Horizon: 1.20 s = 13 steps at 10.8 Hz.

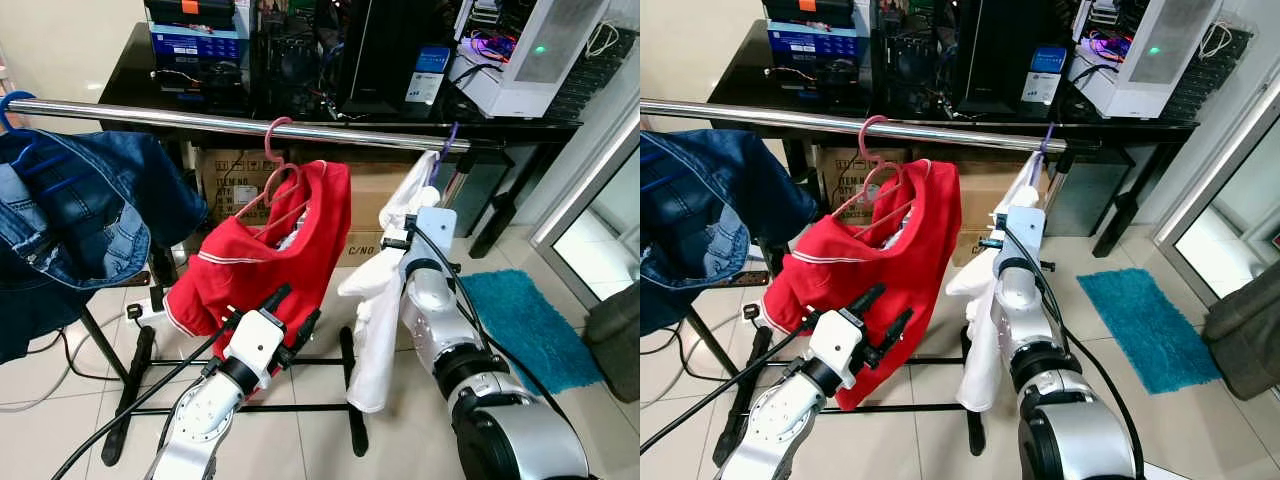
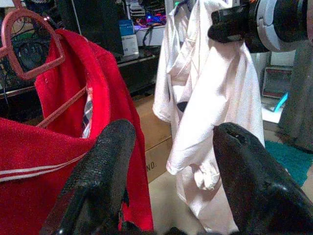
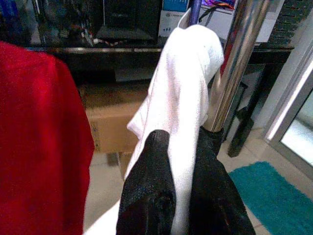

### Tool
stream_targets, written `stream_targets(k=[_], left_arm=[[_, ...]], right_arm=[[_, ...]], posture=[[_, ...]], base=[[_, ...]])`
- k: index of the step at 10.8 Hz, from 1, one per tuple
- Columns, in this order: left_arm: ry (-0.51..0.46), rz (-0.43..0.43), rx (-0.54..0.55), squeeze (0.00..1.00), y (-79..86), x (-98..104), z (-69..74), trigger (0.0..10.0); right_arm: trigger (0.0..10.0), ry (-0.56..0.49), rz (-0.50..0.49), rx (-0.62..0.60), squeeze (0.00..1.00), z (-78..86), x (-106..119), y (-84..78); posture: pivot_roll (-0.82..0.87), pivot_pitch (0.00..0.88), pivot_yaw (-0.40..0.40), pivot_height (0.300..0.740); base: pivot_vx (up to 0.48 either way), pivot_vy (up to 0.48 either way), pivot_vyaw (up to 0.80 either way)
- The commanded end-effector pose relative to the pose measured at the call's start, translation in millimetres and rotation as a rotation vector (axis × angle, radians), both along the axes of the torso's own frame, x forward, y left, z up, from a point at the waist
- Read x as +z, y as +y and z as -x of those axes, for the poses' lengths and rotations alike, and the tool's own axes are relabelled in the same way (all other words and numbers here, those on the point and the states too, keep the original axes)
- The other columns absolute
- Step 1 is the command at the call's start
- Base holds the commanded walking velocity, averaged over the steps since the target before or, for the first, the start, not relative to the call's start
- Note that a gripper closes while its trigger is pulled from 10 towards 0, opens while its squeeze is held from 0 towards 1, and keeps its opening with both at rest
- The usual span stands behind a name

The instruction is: Hang hanger

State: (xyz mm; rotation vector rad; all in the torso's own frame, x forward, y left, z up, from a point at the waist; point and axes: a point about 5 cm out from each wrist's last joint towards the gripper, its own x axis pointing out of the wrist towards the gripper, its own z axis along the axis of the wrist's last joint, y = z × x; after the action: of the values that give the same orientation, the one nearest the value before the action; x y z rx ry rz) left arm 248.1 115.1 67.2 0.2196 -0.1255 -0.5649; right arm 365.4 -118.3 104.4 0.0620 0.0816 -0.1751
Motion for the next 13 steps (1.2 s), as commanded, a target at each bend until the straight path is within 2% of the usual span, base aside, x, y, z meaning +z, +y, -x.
stream_targets(k=[1,3,4,8,10,13], left_arm=[[-0.019,-0.005,-0.02,0.0,-5.3,3,-1.5,10.0],[-0.069,0.025,0.009,0.0,-3.7,13,-5.4,10.0],[-0.095,0.069,0.027,0.0,-1.9,22,-8.8,10.0],[-0.078,0.184,0.007,0.0,-4.6,37,-11.8,10.0],[-0.063,0.193,-0.007,0.0,1.0,43,-9.2,10.0],[-0.04,0.162,-0.02,0.0,0.0,37,-7.0,10.0]], right_arm=[[0.0,-0.078,-0.022,-0.012,0.0,-2.0,11,-7.9],[0.0,-0.169,-0.039,0.024,0.0,0.5,20,-16.2],[0.0,-0.219,-0.001,0.059,0.0,3.7,24,-19.6],[0.0,-0.415,0.073,0.223,0.0,21.9,44,-23.9],[0.0,-0.448,0.114,0.302,0.0,42.2,45,-33.3],[0.0,-0.422,0.126,0.331,0.0,56.3,39,-39.2]], posture=[[0.21,0.018,-0.112,0.74],[0.21,0.015,-0.116,0.74],[0.21,0.014,-0.116,0.74],[0.19,0.01,-0.11,0.74],[0.17,0.014,-0.102,0.74],[0.15,0.021,-0.095,0.74]], base=[[0.0,0.0,0.0],[0.0,0.0,0.0],[0.0,0.0,0.0],[0.0,0.0,0.0],[0.0,0.0,0.0],[0.0,0.0,0.0]])
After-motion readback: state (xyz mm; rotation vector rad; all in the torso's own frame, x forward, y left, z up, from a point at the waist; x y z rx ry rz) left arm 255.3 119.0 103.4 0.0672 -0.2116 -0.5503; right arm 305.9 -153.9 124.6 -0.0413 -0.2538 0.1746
